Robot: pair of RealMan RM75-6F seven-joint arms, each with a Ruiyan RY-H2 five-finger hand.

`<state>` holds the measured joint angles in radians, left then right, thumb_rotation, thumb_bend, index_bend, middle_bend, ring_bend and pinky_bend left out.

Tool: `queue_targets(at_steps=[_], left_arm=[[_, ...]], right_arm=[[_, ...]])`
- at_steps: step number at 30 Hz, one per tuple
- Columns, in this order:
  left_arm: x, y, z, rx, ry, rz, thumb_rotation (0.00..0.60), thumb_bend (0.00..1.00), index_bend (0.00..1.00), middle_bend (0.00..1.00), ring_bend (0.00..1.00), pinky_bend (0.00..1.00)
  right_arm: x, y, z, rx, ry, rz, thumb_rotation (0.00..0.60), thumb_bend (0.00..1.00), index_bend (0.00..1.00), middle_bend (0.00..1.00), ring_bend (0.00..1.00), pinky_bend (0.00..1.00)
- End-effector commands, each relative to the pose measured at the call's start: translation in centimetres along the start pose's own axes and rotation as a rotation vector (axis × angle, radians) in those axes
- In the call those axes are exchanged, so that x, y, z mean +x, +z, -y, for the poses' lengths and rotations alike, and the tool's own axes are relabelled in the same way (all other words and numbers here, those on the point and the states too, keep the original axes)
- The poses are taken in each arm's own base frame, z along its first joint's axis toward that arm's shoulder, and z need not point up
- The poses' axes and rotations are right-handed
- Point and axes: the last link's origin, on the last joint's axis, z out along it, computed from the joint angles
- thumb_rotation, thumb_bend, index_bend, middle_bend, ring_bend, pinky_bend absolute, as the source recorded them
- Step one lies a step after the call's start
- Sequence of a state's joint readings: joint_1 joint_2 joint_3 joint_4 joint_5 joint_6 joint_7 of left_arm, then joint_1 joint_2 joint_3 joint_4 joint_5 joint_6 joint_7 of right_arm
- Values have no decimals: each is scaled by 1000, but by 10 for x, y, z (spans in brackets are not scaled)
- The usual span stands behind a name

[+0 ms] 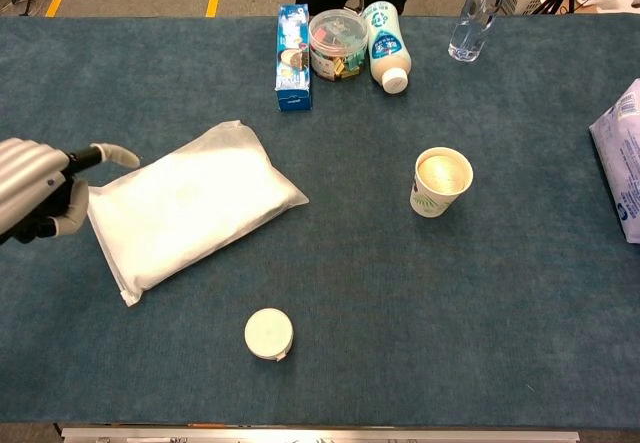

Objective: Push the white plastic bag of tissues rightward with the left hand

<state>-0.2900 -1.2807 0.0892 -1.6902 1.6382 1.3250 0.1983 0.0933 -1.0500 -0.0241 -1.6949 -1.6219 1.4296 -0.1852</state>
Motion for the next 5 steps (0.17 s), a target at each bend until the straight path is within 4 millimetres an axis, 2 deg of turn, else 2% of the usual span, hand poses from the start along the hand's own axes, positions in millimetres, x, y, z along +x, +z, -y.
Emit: queue_targets(at_steps=[1, 5], left_arm=[[20, -10, 4, 1, -38, -100, 600, 377, 229, 943, 709, 827], [31, -20, 10, 8, -67, -159, 600, 300, 251, 833, 634, 804]], right_arm=[[-1, 0, 0, 0, -2, 2, 600, 209, 360, 453, 281, 371], [-1, 0, 0, -1, -7, 4, 600, 209, 360, 453, 282, 371]])
